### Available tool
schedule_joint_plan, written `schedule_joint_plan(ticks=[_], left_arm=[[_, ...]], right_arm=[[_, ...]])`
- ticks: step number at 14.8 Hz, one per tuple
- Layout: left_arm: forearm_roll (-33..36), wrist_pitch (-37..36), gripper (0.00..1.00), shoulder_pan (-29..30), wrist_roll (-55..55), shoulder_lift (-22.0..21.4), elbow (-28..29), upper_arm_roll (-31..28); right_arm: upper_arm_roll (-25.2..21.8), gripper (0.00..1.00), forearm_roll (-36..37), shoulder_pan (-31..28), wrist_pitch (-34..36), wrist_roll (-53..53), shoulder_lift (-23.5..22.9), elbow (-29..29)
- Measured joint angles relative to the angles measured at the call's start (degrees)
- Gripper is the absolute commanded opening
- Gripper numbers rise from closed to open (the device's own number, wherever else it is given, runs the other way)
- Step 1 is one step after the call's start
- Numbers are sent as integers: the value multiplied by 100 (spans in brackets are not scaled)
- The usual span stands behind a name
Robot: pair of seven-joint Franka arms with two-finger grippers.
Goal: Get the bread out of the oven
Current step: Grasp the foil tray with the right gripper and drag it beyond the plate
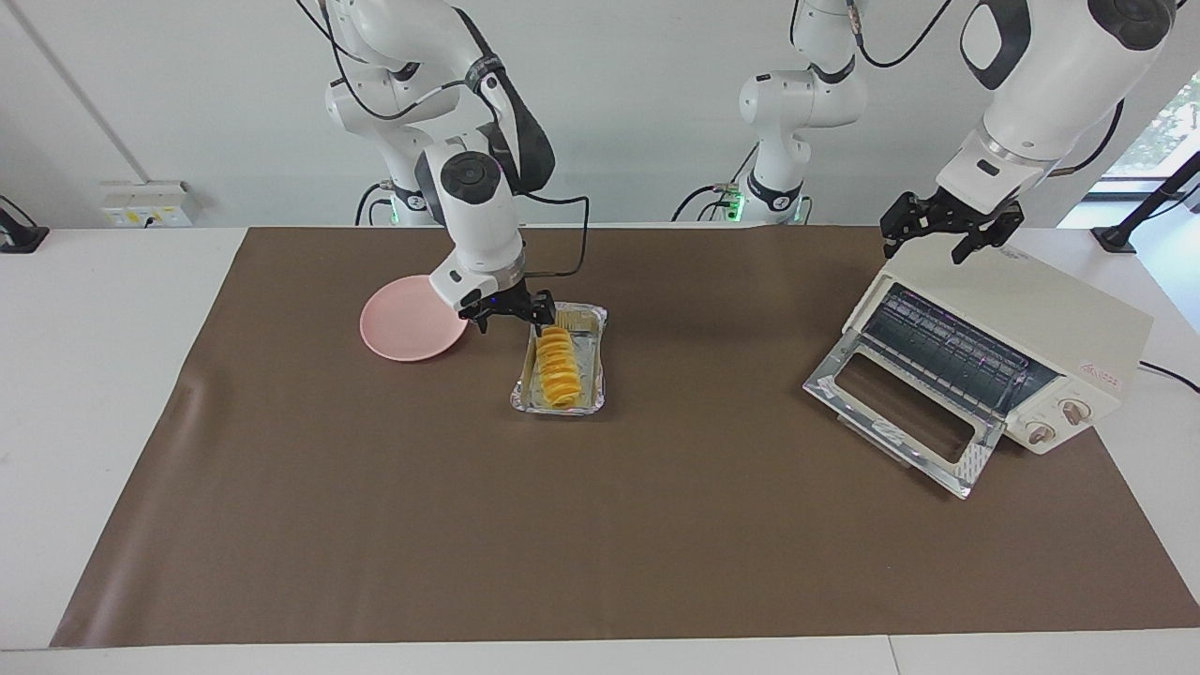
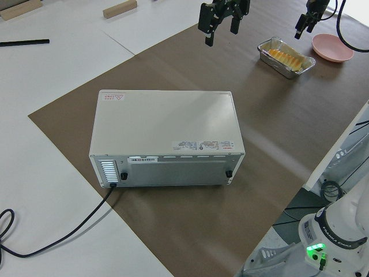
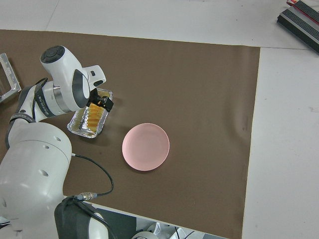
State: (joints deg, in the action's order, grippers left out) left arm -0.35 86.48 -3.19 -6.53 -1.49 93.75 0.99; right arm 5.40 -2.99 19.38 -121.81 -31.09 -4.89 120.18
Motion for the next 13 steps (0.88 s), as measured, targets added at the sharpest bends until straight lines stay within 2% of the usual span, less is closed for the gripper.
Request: schedule_joint_plan(ticks=[6,9,12,13], left_arm=[[-1,22,100,0,0,83,34,24],[-2,22,100,0,0,103,33,47],[-2,22,100,-1,0,103,33,51],[-2,22,100,-2,0,103,33,52]], right_arm=[[-1,98,-221,31,-489,-35,-11,357],[0,80,-236,192,-643,-112,-62,462],[-2,52,-237,221,-742,-143,-104,557],[-2,47,-237,221,-769,-143,-107,599]])
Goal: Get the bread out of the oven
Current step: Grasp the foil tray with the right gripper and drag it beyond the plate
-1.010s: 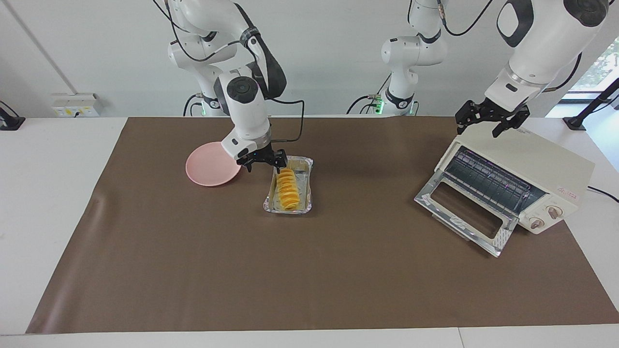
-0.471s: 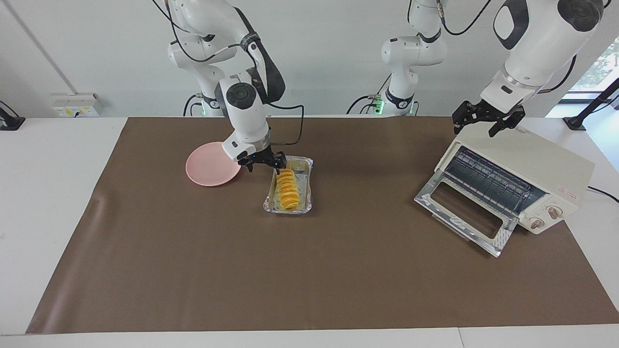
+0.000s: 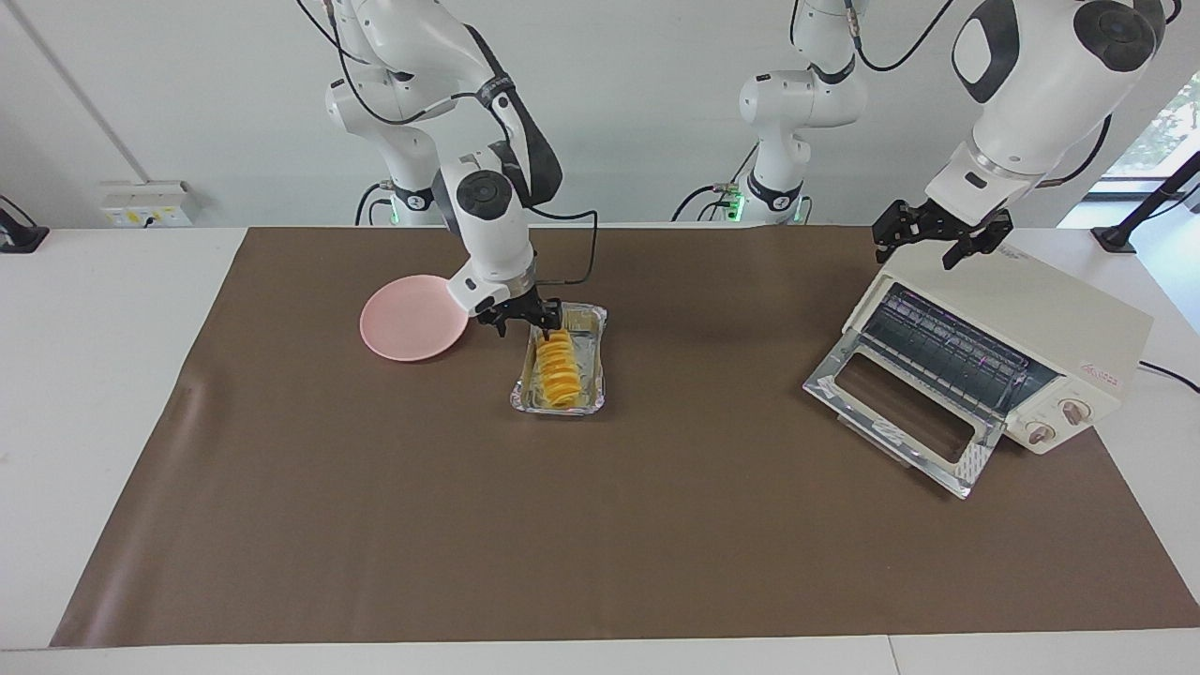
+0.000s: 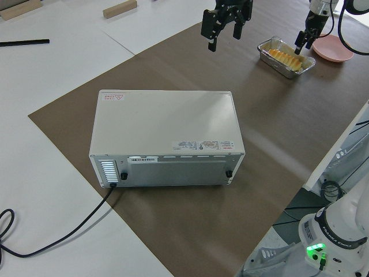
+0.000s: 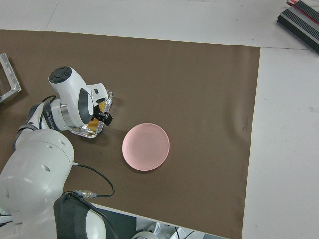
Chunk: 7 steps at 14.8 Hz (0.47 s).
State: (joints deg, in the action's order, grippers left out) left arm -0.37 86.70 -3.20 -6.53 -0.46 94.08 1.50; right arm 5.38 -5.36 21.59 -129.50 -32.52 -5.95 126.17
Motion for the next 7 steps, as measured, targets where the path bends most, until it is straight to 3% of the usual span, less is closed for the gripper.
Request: schedule_joint_plan(ticks=[5,7], left_arm=[[0,-2,100,0,0,0,0,-1],[0,-1,100,0,0,0,-3,-7]], right_arm=[[-2,24,-2,0,-206,-2,0,211],[-3,2,-2,-1,-371,-3,0,320]])
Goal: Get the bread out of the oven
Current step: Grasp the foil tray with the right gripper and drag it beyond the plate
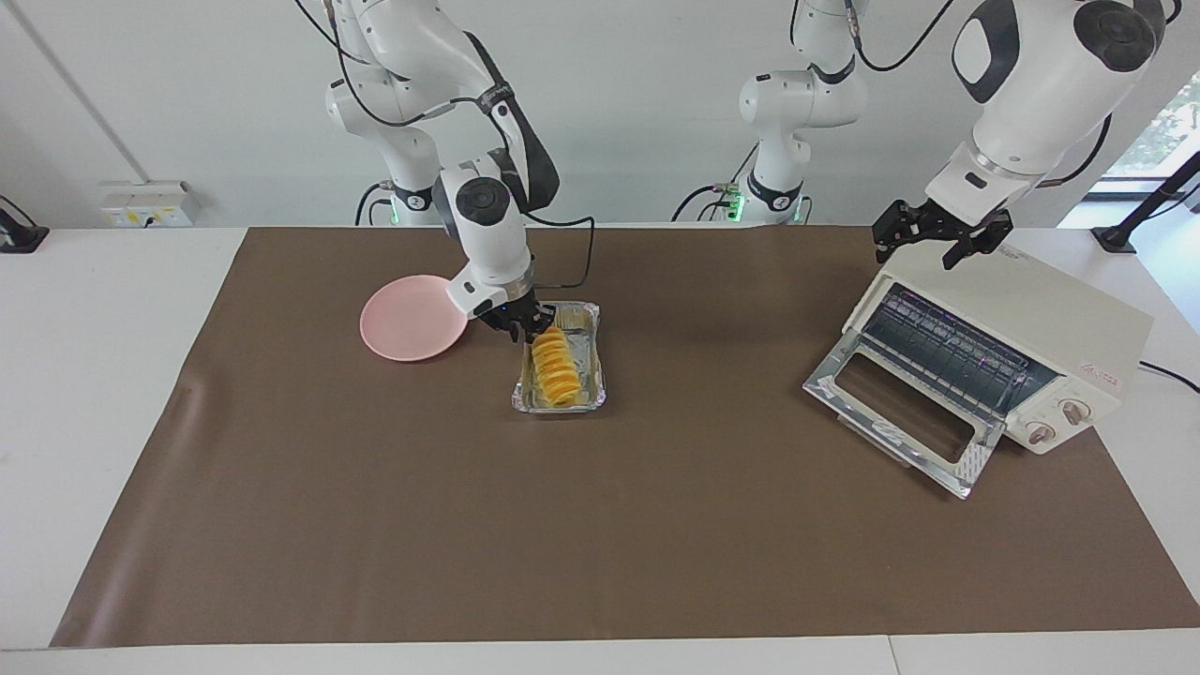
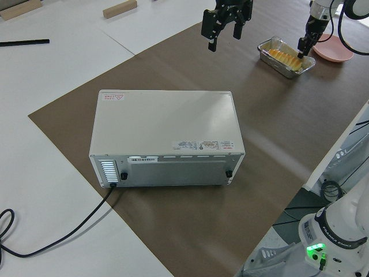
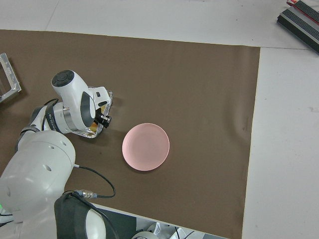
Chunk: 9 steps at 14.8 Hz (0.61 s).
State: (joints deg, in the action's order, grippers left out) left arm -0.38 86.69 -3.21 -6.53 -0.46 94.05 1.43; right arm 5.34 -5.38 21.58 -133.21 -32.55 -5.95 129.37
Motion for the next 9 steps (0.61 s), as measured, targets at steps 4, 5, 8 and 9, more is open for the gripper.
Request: schedule_joint_plan(ticks=[4,5,8,9], left_arm=[[0,1,100,5,0,-26,-24,-22],[0,1,100,5,0,-35,-28,-21],[0,1,100,5,0,-64,-45,-21],[0,1,100,6,0,-73,-47,-21]], right_arm=[[-5,0,0,-20,-88,0,3,4],[-18,0,0,-46,-104,4,4,-35],[-42,0,2,-424,-101,203,-6,-347],[-49,0,2,-650,-27,403,-21,-526]])
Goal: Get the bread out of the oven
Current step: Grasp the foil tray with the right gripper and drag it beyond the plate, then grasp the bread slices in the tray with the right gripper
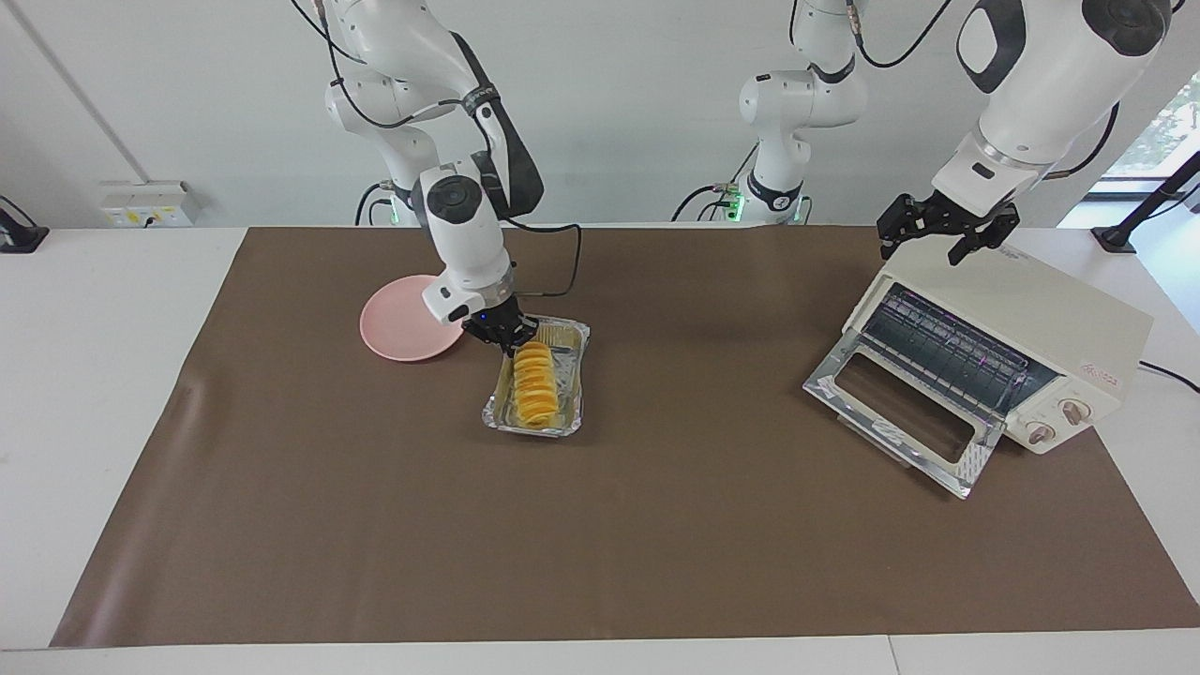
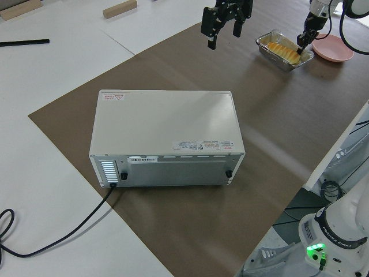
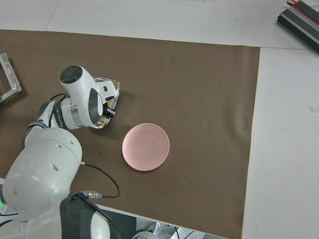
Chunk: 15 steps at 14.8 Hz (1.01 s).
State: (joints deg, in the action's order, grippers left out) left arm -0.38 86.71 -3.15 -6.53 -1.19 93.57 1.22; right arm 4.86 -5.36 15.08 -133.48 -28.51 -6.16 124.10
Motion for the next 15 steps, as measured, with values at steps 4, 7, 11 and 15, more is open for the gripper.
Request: schedule_joint_plan(ticks=[4,7,11,15], left_arm=[[0,0,100,25,0,-11,-2,-1],[0,0,100,41,0,-11,-3,-1],[0,0,100,41,0,-11,-3,-1],[0,0,100,42,0,-11,-3,-1]], right_arm=[[-40,0,-1,-1191,697,1399,-244,-945],[-64,0,-2,-2006,975,2494,-410,-1061],[-64,0,-31,-2337,992,2903,-511,-756],[-34,0,-108,-2337,985,2903,-487,-517]])
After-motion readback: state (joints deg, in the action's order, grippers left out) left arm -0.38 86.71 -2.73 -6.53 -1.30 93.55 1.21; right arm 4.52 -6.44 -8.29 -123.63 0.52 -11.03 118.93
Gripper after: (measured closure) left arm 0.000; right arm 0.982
